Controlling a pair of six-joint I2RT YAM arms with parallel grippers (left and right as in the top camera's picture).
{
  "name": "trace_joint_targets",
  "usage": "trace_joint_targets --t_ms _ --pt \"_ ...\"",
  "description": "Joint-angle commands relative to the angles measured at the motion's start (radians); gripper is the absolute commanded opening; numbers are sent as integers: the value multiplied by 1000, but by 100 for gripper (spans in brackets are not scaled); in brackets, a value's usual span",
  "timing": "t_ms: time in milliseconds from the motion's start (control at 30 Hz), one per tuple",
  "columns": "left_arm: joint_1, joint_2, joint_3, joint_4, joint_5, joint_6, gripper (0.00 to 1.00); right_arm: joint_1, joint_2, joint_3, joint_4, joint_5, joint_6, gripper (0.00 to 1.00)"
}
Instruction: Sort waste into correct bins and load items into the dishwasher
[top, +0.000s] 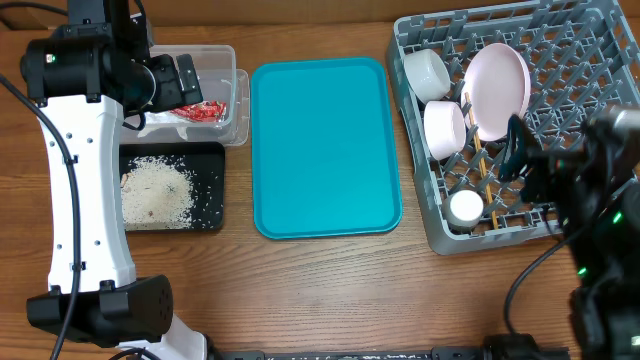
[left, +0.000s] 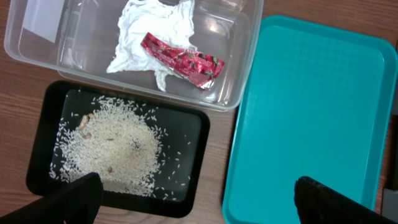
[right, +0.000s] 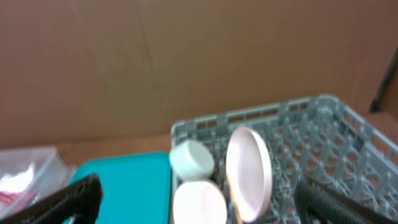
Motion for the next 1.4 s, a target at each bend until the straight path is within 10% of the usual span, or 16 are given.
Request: trace_joint_targets --t_ms 0,600,1367 --pt "-1 0 9 0 -5 -1 100 -27 -111 -187 127 -34 -2 100" --pt "-1 0 9 0 -5 -1 100 -62 -595 -991 678 -116 8 100" --pt "-1 0 9 0 -5 -1 100 -20 -726 -1030 496 -99 5 100"
